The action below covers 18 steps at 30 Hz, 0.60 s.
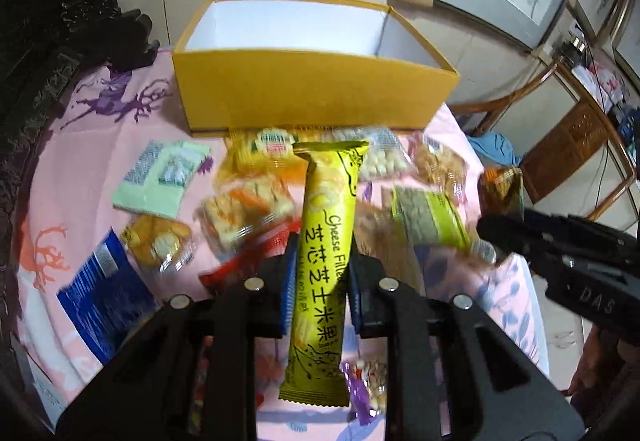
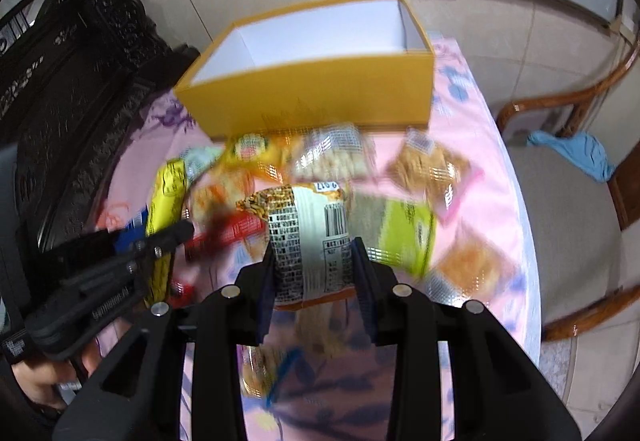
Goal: Organize snacks
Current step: 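Carry both snacks into the yellow box and open both tools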
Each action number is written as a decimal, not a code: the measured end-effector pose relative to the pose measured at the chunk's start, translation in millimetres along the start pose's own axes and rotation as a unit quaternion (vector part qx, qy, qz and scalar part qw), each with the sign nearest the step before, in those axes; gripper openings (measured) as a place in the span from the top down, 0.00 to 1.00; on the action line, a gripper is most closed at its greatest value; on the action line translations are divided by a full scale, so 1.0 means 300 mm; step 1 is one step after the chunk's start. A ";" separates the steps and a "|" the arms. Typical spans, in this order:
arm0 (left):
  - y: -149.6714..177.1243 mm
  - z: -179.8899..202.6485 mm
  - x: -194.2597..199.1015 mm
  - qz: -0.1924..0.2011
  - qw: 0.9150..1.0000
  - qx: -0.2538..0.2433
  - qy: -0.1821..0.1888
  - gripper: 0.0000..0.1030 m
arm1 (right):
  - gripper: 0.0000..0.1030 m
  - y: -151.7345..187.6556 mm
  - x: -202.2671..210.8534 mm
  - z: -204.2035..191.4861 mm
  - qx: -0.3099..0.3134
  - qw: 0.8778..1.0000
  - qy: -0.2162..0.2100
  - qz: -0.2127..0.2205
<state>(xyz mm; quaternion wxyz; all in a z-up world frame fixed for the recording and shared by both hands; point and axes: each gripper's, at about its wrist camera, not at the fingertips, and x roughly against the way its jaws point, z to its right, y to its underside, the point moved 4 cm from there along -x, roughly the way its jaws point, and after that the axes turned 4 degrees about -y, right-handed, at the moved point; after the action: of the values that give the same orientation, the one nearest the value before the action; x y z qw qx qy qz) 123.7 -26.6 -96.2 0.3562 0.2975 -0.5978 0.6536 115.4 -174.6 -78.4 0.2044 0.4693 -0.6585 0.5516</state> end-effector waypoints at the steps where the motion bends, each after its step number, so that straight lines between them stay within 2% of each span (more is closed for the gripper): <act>1: -0.023 0.000 -0.003 0.001 1.000 0.003 -0.001 0.80 | 0.66 -0.037 -0.007 -0.006 0.003 1.000 -0.001 0.003; 9: -0.366 -0.017 -0.026 0.028 0.999 0.028 -0.022 0.80 | 0.66 -0.404 -0.082 -0.055 0.022 0.999 0.004 0.035; 13: -0.550 -0.031 -0.066 0.040 0.998 0.026 -0.037 0.80 | 0.66 -0.525 -0.121 -0.049 0.022 0.999 0.013 0.037; 18: -0.664 -0.055 -0.121 0.036 0.998 0.027 -0.046 0.79 | 0.66 -0.612 -0.168 -0.026 0.024 0.999 0.024 0.035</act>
<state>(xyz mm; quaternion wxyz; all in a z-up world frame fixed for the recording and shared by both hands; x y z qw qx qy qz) 308.6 -7.9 -14.0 0.2965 0.3152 -0.6056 0.6678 292.4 -138.7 -17.5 0.1896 0.4376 -0.6555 0.5855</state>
